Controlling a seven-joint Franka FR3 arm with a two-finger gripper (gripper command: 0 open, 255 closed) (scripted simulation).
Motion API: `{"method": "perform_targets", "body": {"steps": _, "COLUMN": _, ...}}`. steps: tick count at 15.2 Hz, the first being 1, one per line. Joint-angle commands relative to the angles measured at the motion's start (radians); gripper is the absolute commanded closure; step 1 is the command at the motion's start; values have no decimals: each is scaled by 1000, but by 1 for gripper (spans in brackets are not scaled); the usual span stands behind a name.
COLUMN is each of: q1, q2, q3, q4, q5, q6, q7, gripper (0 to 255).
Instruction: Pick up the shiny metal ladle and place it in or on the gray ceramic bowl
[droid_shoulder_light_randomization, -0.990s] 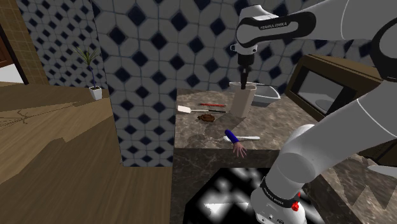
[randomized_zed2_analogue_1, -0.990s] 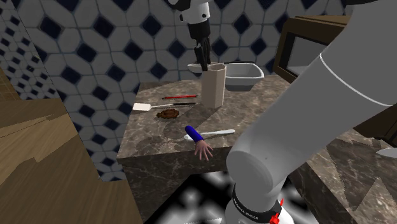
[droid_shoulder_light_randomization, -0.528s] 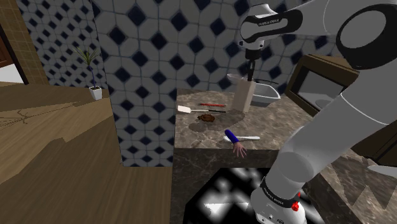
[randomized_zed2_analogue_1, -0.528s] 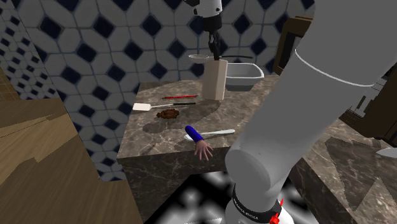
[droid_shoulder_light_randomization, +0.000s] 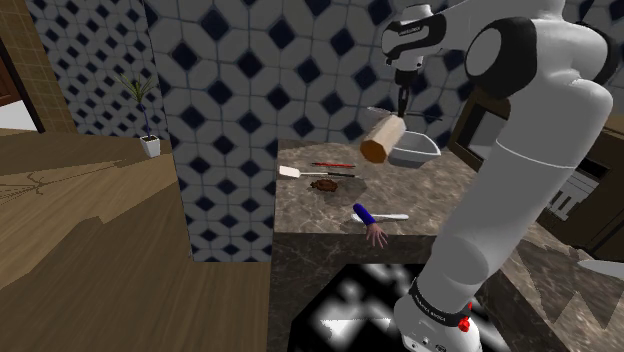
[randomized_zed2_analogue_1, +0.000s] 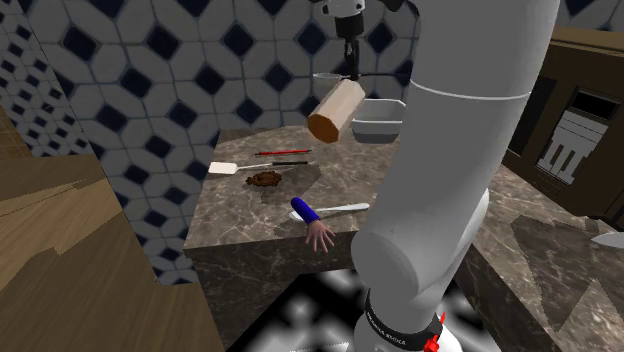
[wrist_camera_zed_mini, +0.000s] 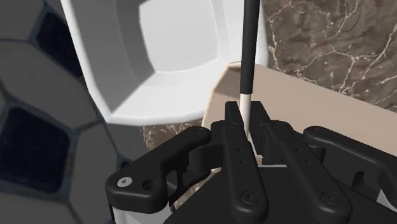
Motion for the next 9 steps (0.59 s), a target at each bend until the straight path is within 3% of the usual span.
{"method": "perform_targets", "body": {"steps": 1, "q1": -33, "q2": 90, "q3": -30, "q4": 62, "q5": 52, "q6": -1, "q7": -71, "gripper": 255}}
{"method": "perform_targets", "body": {"steps": 5, "q1": -109, "q2": 234, "q3": -49, "q4": 222, "q5": 150, "q6": -29, "q7": -174, "gripper": 255}}
{"method": "perform_targets", "body": {"steps": 9, "q1": -107, "q2": 232, "q3": -46, "q4": 166, "q5": 147, "q6": 24, "q7": -165, "gripper": 255}}
